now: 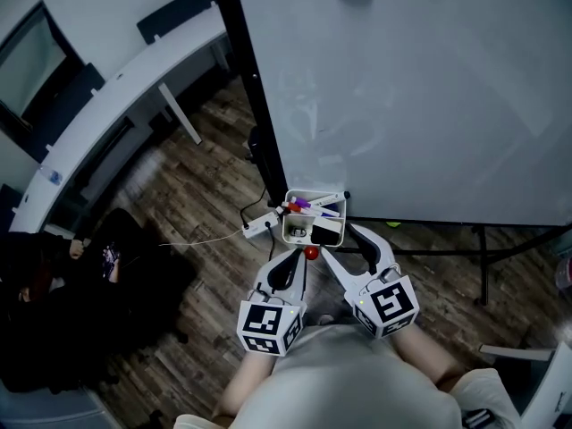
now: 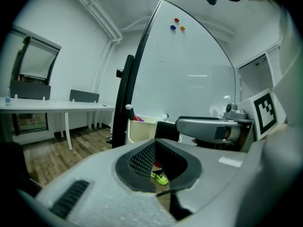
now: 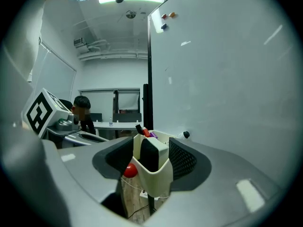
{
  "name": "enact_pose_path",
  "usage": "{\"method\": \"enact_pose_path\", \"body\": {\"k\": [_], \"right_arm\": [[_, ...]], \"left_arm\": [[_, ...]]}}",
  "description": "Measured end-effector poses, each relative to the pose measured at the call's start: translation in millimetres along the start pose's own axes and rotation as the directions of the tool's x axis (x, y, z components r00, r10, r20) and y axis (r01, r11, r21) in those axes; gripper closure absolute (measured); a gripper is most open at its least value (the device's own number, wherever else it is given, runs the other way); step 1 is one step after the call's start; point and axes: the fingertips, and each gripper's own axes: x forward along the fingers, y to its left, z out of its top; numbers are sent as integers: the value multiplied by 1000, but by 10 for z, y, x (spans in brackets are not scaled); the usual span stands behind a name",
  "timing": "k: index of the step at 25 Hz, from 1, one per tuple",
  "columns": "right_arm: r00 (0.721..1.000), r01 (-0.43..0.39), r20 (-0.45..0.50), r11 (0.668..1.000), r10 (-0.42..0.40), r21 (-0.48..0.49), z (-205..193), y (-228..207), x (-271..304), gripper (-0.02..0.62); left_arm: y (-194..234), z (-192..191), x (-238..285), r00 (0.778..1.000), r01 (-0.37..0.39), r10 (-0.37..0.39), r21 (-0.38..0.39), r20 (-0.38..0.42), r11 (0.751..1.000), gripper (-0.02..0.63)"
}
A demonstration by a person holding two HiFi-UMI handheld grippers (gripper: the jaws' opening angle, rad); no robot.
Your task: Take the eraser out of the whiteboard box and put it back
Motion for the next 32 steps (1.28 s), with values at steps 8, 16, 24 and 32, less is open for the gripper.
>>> {"method": "enact_pose_path", "body": {"k": [8, 16, 24, 32], "right_arm": [[1000, -23, -1, 999, 23, -32, 4, -38, 144, 344], [999, -47, -27, 995, 45, -82, -14, -31, 272, 351], [999, -43, -18, 991, 41, -126, -15, -49, 295, 399], [999, -47, -18, 995, 45, -83, -14, -54, 281, 410]], "left_arm": [[75, -3, 40, 999, -33, 33, -10, 5, 999, 606], [148, 17, 62, 998, -67, 67, -28, 11, 997, 606], [165, 29, 84, 997, -80, 80, -32, 20, 996, 606], [156, 19, 83, 996, -86, 86, -27, 12, 996, 606]]}}
